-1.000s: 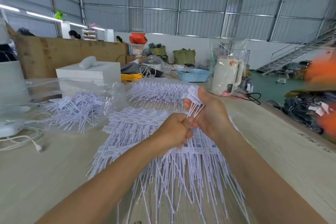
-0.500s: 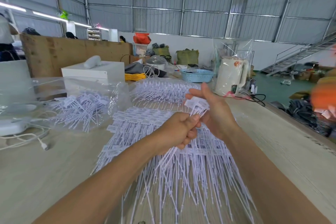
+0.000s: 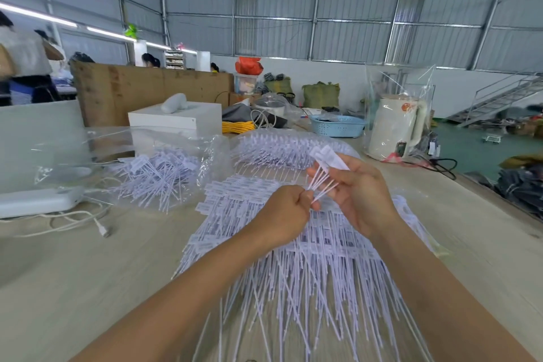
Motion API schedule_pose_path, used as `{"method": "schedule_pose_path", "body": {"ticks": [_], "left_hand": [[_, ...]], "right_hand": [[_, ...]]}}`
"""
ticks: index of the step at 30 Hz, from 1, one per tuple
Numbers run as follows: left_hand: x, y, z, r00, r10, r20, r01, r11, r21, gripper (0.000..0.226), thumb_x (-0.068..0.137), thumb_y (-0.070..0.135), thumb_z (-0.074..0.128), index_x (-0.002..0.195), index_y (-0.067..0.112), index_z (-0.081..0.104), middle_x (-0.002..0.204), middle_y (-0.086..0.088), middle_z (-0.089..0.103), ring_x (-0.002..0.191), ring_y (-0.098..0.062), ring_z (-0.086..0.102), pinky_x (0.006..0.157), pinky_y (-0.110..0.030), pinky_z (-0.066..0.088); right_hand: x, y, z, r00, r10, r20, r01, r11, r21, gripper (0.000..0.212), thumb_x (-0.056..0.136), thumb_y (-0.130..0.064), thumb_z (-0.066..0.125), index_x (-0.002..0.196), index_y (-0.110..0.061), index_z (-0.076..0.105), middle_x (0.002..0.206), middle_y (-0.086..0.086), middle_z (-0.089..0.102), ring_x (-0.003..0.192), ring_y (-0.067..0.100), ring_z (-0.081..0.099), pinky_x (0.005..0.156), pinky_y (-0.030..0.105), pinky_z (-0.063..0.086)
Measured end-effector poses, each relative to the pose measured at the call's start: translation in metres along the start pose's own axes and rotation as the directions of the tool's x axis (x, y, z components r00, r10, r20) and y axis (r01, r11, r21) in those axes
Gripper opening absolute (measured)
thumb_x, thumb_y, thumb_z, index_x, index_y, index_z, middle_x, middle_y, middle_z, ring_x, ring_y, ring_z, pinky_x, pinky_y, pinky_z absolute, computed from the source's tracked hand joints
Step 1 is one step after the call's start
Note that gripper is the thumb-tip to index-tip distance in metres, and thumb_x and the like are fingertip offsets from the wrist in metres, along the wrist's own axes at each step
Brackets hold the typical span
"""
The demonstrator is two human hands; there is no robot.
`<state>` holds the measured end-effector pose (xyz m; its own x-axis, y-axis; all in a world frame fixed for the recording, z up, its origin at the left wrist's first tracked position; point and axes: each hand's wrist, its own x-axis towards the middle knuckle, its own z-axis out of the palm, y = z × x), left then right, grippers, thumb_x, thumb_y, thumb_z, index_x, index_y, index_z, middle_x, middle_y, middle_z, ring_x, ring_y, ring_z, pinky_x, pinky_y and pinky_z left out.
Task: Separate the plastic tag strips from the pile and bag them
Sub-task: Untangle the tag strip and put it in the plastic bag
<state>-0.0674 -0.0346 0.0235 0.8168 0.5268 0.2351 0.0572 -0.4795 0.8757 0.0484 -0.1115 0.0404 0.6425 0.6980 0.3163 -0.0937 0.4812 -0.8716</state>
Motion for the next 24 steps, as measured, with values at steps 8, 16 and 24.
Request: {"method": "schedule_pose_path", "body": {"ticks": [8, 16, 24], "left_hand": [[-0.005, -0.007, -0.014, 0.996, -0.086, 0.004, 0.086, 0.996, -0.005, 0.034, 0.100, 0.017, 0.038, 0.072, 0.023, 0.056, 0.060, 0.001, 0.047, 0.045, -0.009, 0.038, 0.043, -0.019, 0.030], [-0.016, -0.017, -0.034, 0.987, -0.151, -0.058, 0.150, 0.988, -0.023, 0.032, 0.101, 0.022, 0.039, 0.072, 0.020, 0.053, 0.058, 0.004, 0.047, 0.042, -0.004, 0.042, 0.044, -0.018, 0.033], [-0.035, -0.021, -0.060, 0.965, -0.222, -0.143, 0.181, 0.950, -0.255, 0.028, 0.101, 0.020, 0.039, 0.087, 0.010, 0.060, 0.060, 0.000, 0.045, 0.034, -0.002, 0.035, 0.039, -0.014, 0.030]], "right_hand": [[0.005, 0.016, 0.027, 0.984, 0.176, 0.013, -0.177, 0.980, 0.095, 0.026, 0.091, -0.007, 0.028, 0.094, -0.005, 0.053, 0.077, 0.019, 0.070, 0.071, 0.033, 0.065, 0.047, 0.027, 0.038], [0.010, 0.040, 0.060, 0.979, 0.203, 0.018, -0.203, 0.979, -0.003, 0.029, 0.095, -0.040, 0.046, 0.104, -0.018, 0.063, 0.094, 0.010, 0.072, 0.072, 0.021, 0.072, 0.056, 0.028, 0.038], [0.007, 0.047, 0.085, 0.965, 0.224, 0.133, -0.225, 0.974, -0.009, 0.030, 0.094, -0.005, 0.044, 0.119, -0.009, 0.059, 0.088, 0.006, 0.073, 0.070, 0.024, 0.071, 0.061, 0.034, 0.049]]}}
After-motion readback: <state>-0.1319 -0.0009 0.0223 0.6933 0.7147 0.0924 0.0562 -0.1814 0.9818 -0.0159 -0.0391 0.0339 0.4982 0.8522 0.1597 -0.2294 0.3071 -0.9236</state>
